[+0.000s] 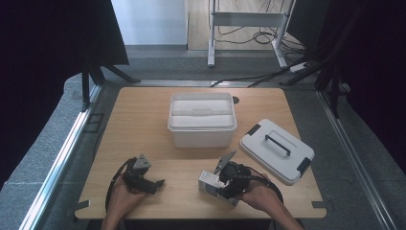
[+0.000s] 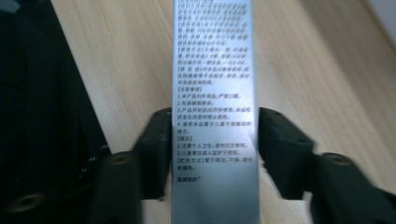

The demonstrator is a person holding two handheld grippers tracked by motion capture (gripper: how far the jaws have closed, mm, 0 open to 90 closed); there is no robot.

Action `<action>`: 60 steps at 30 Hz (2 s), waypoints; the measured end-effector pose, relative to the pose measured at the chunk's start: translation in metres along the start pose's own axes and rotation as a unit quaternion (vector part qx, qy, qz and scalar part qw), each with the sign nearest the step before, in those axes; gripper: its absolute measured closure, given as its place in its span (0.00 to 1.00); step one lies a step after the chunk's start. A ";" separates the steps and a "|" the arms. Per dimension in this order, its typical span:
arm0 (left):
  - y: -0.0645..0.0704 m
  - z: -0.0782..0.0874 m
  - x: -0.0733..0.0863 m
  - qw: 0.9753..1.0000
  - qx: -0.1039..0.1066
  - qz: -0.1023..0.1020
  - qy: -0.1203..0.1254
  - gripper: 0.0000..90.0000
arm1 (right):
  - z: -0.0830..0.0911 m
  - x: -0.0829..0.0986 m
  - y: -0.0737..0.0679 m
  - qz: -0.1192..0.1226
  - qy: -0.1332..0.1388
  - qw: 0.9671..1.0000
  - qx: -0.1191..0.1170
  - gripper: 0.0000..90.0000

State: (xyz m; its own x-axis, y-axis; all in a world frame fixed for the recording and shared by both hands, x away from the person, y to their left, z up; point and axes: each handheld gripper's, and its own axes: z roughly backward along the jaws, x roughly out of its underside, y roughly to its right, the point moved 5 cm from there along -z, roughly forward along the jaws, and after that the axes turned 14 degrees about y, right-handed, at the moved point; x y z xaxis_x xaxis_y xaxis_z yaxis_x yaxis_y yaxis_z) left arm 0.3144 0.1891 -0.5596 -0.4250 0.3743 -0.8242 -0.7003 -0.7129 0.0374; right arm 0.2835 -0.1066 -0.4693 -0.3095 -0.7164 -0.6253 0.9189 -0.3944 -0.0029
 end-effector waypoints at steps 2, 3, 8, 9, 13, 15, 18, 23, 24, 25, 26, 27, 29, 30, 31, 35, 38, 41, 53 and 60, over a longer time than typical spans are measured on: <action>0.000 0.000 0.000 1.000 0.000 0.000 0.000 0.00 | 0.002 -0.001 0.000 0.000 0.004 1.000 -0.002 0.45; 0.000 0.000 0.000 1.000 0.000 0.000 0.000 0.00 | 0.004 -0.003 0.001 -0.004 0.009 1.000 -0.002 0.42; 0.000 0.000 0.000 1.000 0.000 0.000 0.000 0.00 | 0.024 -0.019 0.007 -0.020 0.052 0.998 -0.014 0.37; 0.000 0.000 0.000 1.000 0.001 0.000 0.000 0.00 | 0.027 -0.020 0.009 -0.022 0.056 0.998 -0.013 0.37; 0.000 0.000 0.000 1.000 0.001 0.000 0.000 0.00 | 0.037 -0.026 0.019 -0.027 0.070 0.997 -0.002 0.37; 0.000 0.000 0.000 1.000 0.001 0.001 -0.001 0.00 | 0.045 -0.027 0.031 -0.034 0.081 0.996 0.015 0.36; 0.000 0.000 0.000 1.000 0.002 0.000 -0.001 0.00 | 0.048 -0.025 0.041 -0.038 0.089 0.995 0.031 0.36; -0.001 -0.001 -0.001 1.000 0.005 0.002 0.001 0.00 | 0.045 -0.008 0.068 -0.058 0.117 0.990 0.055 0.34; -0.001 -0.001 -0.001 1.000 0.007 0.002 0.002 0.00 | 0.043 -0.004 0.072 -0.060 0.118 0.989 0.060 0.34; -0.001 -0.001 -0.001 1.000 0.007 0.002 0.002 0.00 | 0.042 -0.001 0.076 -0.063 0.119 0.989 0.064 0.34; -0.002 -0.001 -0.001 1.000 0.009 0.002 0.002 0.00 | 0.042 -0.001 0.076 -0.063 0.119 0.989 0.064 0.34; -0.003 -0.001 -0.003 1.000 0.016 0.004 0.001 0.00 | 0.038 0.004 0.082 -0.068 0.124 0.988 0.069 0.33; -0.004 -0.001 -0.005 1.000 0.019 0.005 0.000 0.02 | 0.037 0.006 0.086 -0.070 0.128 0.987 0.073 0.33; -0.005 -0.001 -0.008 1.000 0.022 0.006 0.002 0.02 | 0.034 0.010 0.092 -0.073 0.135 0.985 0.082 0.32; -0.006 -0.001 -0.012 1.000 0.025 0.005 0.003 0.02 | 0.034 0.010 0.092 -0.073 0.135 0.985 0.082 0.32; -0.011 0.000 -0.030 0.999 0.034 -0.010 0.006 0.02 | 0.030 0.014 0.102 -0.081 0.146 0.981 0.095 0.29; -0.016 0.001 -0.052 0.999 0.041 -0.024 0.011 0.01 | 0.025 0.015 0.110 -0.089 0.153 0.979 0.097 0.26; -0.021 -0.003 -0.080 0.998 0.049 -0.041 0.019 0.01 | 0.017 0.014 0.121 -0.097 0.166 0.976 0.102 0.20; -0.038 -0.028 -0.125 0.997 0.062 -0.038 0.031 0.00 | -0.012 0.007 0.150 -0.128 0.204 0.964 0.109 0.00; -0.044 -0.049 -0.131 0.997 0.057 -0.037 0.019 0.00 | -0.026 -0.008 0.161 -0.117 0.223 0.963 0.097 0.02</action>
State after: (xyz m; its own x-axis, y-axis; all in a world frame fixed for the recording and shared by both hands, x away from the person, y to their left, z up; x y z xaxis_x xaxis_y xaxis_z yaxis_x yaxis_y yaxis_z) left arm 0.4294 0.1422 -0.4811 -0.3486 0.3990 -0.8481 -0.7911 -0.6106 0.0379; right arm 0.4406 -0.1497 -0.4851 -0.3278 -0.2932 -0.8981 0.7600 -0.6465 -0.0663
